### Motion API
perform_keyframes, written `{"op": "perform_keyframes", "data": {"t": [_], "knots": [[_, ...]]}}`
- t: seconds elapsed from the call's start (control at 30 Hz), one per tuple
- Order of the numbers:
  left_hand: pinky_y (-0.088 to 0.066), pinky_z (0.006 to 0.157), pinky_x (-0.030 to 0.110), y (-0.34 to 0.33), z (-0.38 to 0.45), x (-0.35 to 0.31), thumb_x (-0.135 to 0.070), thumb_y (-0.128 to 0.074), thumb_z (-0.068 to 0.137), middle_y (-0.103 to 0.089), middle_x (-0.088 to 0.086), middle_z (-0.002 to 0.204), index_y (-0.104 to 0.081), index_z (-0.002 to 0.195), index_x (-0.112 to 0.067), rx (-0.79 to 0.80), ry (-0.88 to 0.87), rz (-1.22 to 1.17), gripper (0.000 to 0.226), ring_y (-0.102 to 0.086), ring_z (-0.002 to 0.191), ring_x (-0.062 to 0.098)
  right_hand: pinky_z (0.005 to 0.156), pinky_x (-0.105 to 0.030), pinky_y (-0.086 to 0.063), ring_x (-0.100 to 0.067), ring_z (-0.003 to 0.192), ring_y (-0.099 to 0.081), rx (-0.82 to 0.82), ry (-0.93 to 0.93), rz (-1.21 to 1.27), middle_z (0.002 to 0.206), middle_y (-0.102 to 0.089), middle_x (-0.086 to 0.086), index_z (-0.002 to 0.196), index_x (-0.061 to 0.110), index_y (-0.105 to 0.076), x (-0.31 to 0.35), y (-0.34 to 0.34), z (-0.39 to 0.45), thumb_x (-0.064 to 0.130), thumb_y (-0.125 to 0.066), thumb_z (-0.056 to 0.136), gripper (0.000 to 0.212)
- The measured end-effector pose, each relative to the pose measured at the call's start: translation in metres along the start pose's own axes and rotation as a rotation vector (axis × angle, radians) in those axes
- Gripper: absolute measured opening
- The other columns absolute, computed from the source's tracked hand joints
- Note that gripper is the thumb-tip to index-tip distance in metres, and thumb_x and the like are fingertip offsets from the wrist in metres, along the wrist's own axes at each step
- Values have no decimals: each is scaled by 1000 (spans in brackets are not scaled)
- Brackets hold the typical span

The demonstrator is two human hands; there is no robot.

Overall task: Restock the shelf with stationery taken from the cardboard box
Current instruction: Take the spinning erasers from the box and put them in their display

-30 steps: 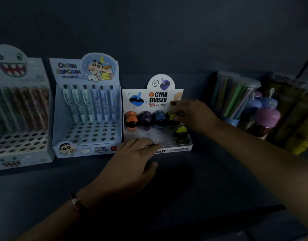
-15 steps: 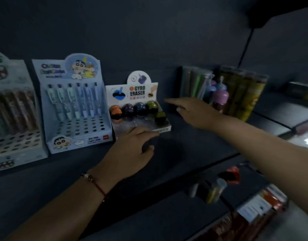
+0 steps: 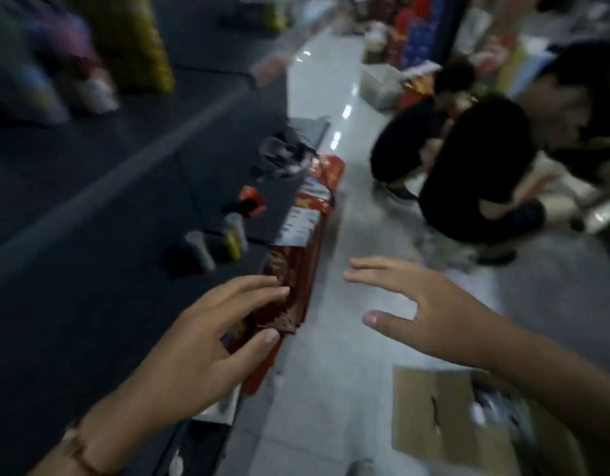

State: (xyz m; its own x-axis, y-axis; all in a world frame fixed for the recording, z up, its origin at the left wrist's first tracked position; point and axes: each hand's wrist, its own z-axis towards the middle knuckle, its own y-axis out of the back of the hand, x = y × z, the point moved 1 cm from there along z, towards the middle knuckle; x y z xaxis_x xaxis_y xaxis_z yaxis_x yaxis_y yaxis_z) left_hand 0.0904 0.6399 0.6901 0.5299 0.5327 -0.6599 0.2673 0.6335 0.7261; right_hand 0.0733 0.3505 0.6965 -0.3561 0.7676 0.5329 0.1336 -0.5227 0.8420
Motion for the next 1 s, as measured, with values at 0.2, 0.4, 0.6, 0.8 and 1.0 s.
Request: {"op": "perform_keyframes", "data": {"t": [0.2,0.4,0.6,0.8,1.0], "knots": [[-27,104,6,-183,46,-72,-62,-50,83,-36,-40,137,-52,125,-56,310,-71,-67,43,-33,130,-16,105,-10,-27,17,131,-31,-225,-509,158,138,-36,41,125,60,-47,-94,-4,-202,51,-65,84,46],[-20,95,-4,-368,101,-179,-50,-55,92,-30,-46,133,-49,130,-52,656,-154,-59,38,-32,124,-22,105,-20,-37,11,129,-39,-362,-883,296,136,-42,35,128,49,-53,-197,-6,-385,55,-59,83,46],[-34,103,15,-546,146,-269,-44,-54,96,-38,-33,134,-49,133,-46,903,-127,-60,38,-38,126,-11,94,-3,-28,8,127,-39,-253,-1127,390,133,-42,29,134,44,-48,-307,-7,-521,41,-62,92,44],[-38,104,22,-670,174,-294,-43,-51,98,-42,-18,140,-47,138,-41,1042,-33,-28,40,-43,127,1,95,-11,-32,-1,125,-46,-184,-1300,463,136,-48,17,136,35,-49,-398,-17,-581,34,-60,95,43],[-38,88,17,-790,213,-257,-36,-52,99,-46,-15,131,-49,138,-34,1064,61,4,39,-49,112,3,99,-22,-41,-6,122,-50,-258,-1454,559,134,-52,12,133,33,-54,-503,-71,-582,27,-60,93,41]]}}
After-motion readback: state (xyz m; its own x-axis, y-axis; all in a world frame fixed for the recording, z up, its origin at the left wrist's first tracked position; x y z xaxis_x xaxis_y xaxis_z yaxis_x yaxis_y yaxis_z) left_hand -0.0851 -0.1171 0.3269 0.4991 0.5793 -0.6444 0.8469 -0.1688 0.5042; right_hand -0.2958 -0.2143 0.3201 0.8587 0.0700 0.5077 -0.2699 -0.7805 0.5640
